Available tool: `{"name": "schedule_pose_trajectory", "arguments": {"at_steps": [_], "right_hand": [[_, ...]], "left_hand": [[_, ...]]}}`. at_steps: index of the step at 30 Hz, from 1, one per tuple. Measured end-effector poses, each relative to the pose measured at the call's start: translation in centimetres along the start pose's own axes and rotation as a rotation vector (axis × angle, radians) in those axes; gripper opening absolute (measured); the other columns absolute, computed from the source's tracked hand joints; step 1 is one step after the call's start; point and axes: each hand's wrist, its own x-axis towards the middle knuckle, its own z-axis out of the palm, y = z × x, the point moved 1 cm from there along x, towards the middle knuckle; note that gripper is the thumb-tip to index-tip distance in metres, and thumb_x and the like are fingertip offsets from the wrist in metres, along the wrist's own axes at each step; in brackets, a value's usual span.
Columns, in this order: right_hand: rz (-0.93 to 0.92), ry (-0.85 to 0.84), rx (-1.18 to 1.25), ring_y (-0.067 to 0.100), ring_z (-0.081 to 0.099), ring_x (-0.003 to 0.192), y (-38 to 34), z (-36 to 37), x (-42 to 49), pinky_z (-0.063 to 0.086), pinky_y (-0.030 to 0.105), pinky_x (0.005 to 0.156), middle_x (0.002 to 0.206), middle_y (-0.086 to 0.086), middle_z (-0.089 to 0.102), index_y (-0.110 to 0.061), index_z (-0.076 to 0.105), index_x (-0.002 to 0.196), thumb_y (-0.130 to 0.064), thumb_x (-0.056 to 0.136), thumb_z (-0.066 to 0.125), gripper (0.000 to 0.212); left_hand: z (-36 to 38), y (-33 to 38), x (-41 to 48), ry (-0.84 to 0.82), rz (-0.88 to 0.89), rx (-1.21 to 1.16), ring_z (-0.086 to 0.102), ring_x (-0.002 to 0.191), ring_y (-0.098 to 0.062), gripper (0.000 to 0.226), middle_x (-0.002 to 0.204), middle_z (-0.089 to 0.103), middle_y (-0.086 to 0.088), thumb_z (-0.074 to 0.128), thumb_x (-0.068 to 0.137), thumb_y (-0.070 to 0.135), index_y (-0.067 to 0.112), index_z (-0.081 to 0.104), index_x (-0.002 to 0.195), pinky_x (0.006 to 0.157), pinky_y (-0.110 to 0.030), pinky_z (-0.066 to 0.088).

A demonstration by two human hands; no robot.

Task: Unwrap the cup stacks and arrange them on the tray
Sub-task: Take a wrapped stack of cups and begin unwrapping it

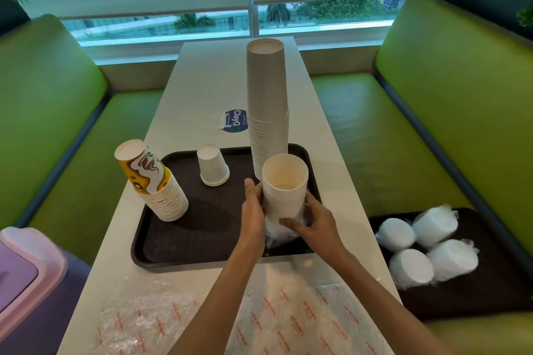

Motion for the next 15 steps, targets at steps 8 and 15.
{"name": "schedule_pose_trajectory", "arguments": {"at_steps": [8,15], "right_hand": [[0.077,-0.071,-0.033,0.012,0.059,0.111,2.6,0.8,-0.1,0.051,0.033,0.098,0.117,-0.007,0.063,-0.019,0.05,0.133,-0.016,0.078,0.079,0.062],[0.14,-0.152,-0.057,0.02,0.055,0.119,1.9,0.8,1.2,0.047,0.03,0.1,0.121,-0.003,0.059,-0.015,0.044,0.137,-0.008,0.076,0.078,0.07]], "left_hand": [[-0.4,-3.1,-0.5,-0.009,-0.123,-0.018,0.061,0.093,-0.006,0.049,0.097,0.067,0.011,0.015,0.101,0.047,0.027,0.059,0.107,0.072,-0.019,0.05],[-0.7,-2.9,-0.5,-0.033,-0.115,0.034,0.061,0.097,-0.006,0.049,0.098,0.066,0.012,0.014,0.101,0.047,0.032,0.06,0.103,0.076,-0.02,0.049]]}}
